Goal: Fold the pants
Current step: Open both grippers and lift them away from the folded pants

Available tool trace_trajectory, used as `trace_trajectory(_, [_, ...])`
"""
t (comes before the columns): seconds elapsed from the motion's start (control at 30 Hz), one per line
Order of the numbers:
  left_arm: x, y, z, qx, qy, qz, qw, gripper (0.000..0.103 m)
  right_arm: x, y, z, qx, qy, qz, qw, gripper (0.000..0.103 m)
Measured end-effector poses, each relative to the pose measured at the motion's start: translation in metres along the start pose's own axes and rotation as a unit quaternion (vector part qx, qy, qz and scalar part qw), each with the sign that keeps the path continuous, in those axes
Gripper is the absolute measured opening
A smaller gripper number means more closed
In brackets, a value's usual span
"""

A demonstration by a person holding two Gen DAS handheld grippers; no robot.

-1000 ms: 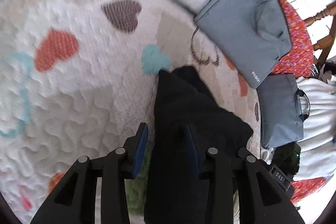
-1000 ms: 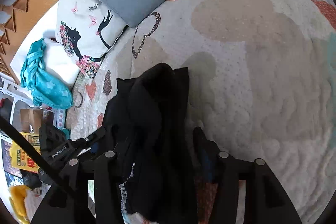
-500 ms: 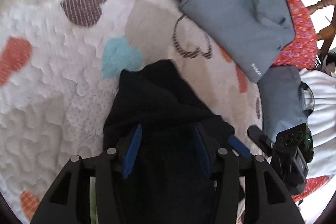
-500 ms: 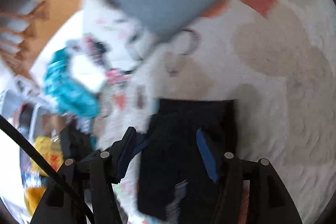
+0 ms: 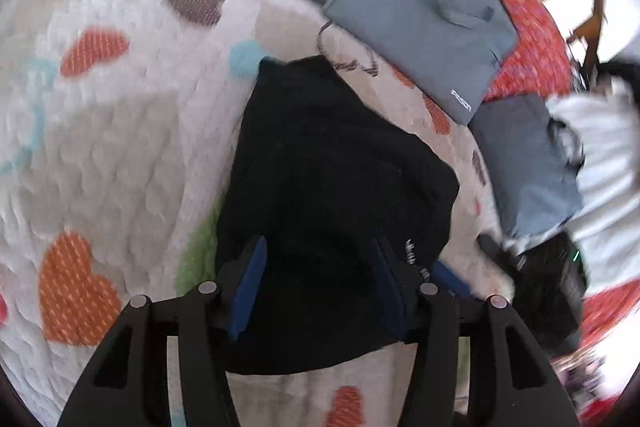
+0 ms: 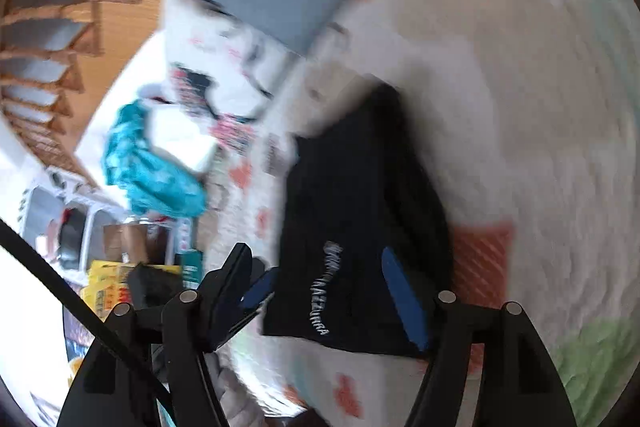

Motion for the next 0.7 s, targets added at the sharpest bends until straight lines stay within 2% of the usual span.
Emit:
trace_trajectory(0.07, [-0.003, -0.015, -0.01, 0.042, 0.032, -0.008, 0.9986, 0.052, 0.003, -0.009, 0.003, -0.007, 0.021, 0.0, 1.0, 0.064])
trace_trajectory(0.1, [-0.004, -0.024, -0.013, 0.035, 0.034, -0.01, 0.9987, 0.052, 0.004, -0.016, 0.01, -0.023, 0.009, -0.006, 1.0, 0.068])
trace_trajectory(0.17, [-0.007, -0.052, -0.021, 0.027, 0.042, -0.029, 0.9983, 0.052, -0.001, -0.031, 0.031, -0.059, -0.05, -0.011, 0.997, 0.069])
trace_trajectory(0.3, [-0.018, -0.119, -0.036, 0.05, 0.074, -0.096, 0.9913, 0.053, -0.028, -0.073, 0.072, -0.118, -0.156, -0.035, 0.98, 0.069])
trace_trajectory(0.37, [-0.024, -0.164, -0.045, 0.074, 0.097, -0.148, 0.9815, 0.055, -0.045, -0.103, 0.095, -0.165, -0.219, -0.07, 0.959, 0.069])
trace_trajectory(0.4, [-0.026, -0.179, -0.047, 0.083, 0.103, -0.166, 0.9771, 0.064, -0.051, -0.116, 0.104, -0.187, -0.246, -0.088, 0.947, 0.071])
trace_trajectory(0.43, [-0.029, -0.206, -0.051, 0.104, 0.11, -0.199, 0.9683, 0.079, -0.058, -0.132, 0.117, -0.22, -0.281, -0.115, 0.927, 0.075])
trace_trajectory(0.47, [-0.031, -0.221, -0.054, 0.12, 0.111, -0.22, 0.9617, 0.088, -0.065, -0.146, 0.13, -0.251, -0.314, -0.143, 0.904, 0.079])
trace_trajectory(0.5, [-0.032, -0.238, -0.055, 0.136, 0.11, -0.242, 0.9545, 0.098, -0.073, -0.161, 0.147, -0.274, -0.35, -0.175, 0.879, 0.09])
trace_trajectory(0.53, [-0.034, -0.256, -0.056, 0.148, 0.109, -0.265, 0.9466, 0.099, -0.08, -0.174, 0.165, -0.283, -0.381, -0.209, 0.855, 0.102])
trace_trajectory(0.6, [-0.04, -0.29, -0.059, 0.155, 0.105, -0.303, 0.9345, 0.1, -0.093, -0.195, 0.192, -0.275, -0.428, -0.268, 0.818, 0.103])
trace_trajectory(0.63, [-0.04, -0.297, -0.059, 0.155, 0.102, -0.309, 0.9326, 0.1, -0.095, -0.198, 0.2, -0.269, -0.439, -0.275, 0.812, 0.103])
trace_trajectory(0.67, [-0.041, -0.305, -0.058, 0.154, 0.097, -0.316, 0.9312, 0.1, -0.093, -0.199, 0.202, -0.27, -0.438, -0.267, 0.815, 0.103])
trace_trajectory(0.7, [-0.041, -0.312, -0.058, 0.153, 0.094, -0.319, 0.9307, 0.1, -0.089, -0.196, 0.201, -0.276, -0.428, -0.25, 0.823, 0.103])
Point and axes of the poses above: each gripper's, at about its wrist camera, not at the fingertips, and y roughly the way its jaws point, z to its left, x to its top, the point moved 7 cm from there along y, roughly the way its jaws point, and after that the axes turned 3 degrees about x, right-handed, at the moved point
